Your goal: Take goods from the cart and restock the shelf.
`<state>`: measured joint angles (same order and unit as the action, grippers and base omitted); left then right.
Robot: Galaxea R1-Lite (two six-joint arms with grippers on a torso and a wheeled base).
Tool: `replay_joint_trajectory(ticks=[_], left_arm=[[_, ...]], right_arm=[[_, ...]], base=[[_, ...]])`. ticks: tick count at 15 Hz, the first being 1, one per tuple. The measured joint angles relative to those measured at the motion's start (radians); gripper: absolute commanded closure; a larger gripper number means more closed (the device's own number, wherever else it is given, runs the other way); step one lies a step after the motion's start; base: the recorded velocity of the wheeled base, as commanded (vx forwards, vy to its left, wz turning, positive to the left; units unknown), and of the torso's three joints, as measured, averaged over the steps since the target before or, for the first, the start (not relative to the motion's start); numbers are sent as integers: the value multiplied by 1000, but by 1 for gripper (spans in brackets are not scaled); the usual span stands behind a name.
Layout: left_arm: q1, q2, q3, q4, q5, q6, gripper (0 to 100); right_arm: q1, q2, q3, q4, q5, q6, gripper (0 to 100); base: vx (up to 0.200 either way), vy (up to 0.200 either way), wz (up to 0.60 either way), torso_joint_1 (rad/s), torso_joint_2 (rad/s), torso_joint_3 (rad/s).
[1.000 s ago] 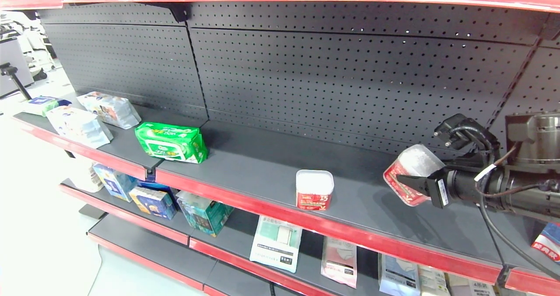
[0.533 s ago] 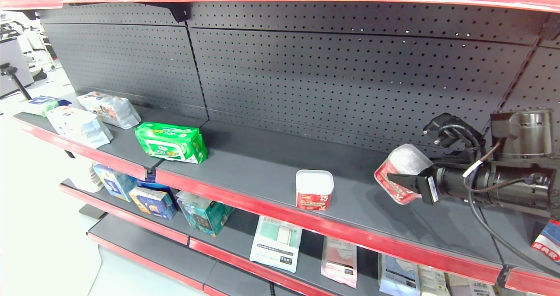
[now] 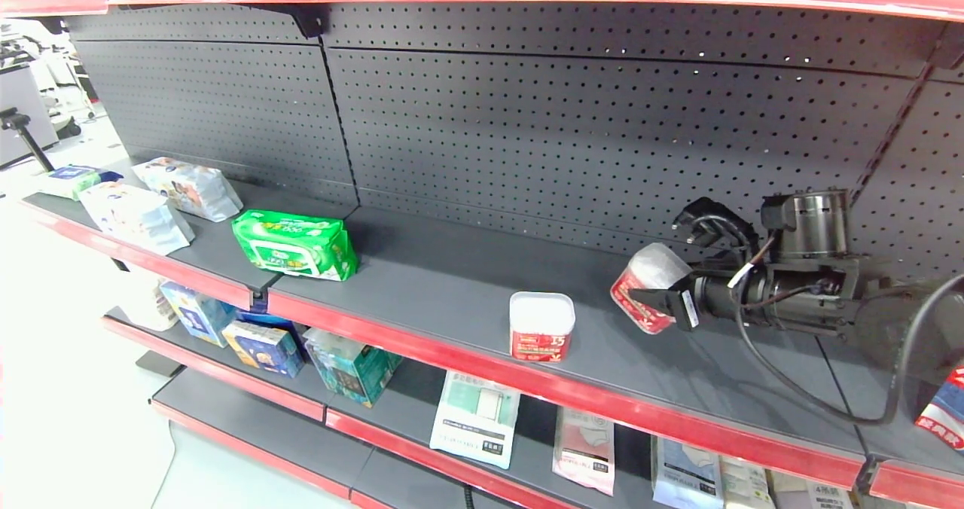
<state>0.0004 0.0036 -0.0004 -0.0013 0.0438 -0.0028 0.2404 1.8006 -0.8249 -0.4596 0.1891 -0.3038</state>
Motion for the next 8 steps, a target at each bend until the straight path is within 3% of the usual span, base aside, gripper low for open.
replay_joint_trajectory(ticks=[8], left_arm=[[0, 0, 0, 0, 0, 0, 0]], right_arm=[[-14, 172, -156, -2, 122, -8, 100]], base=[[0, 0, 0, 0, 0, 0]])
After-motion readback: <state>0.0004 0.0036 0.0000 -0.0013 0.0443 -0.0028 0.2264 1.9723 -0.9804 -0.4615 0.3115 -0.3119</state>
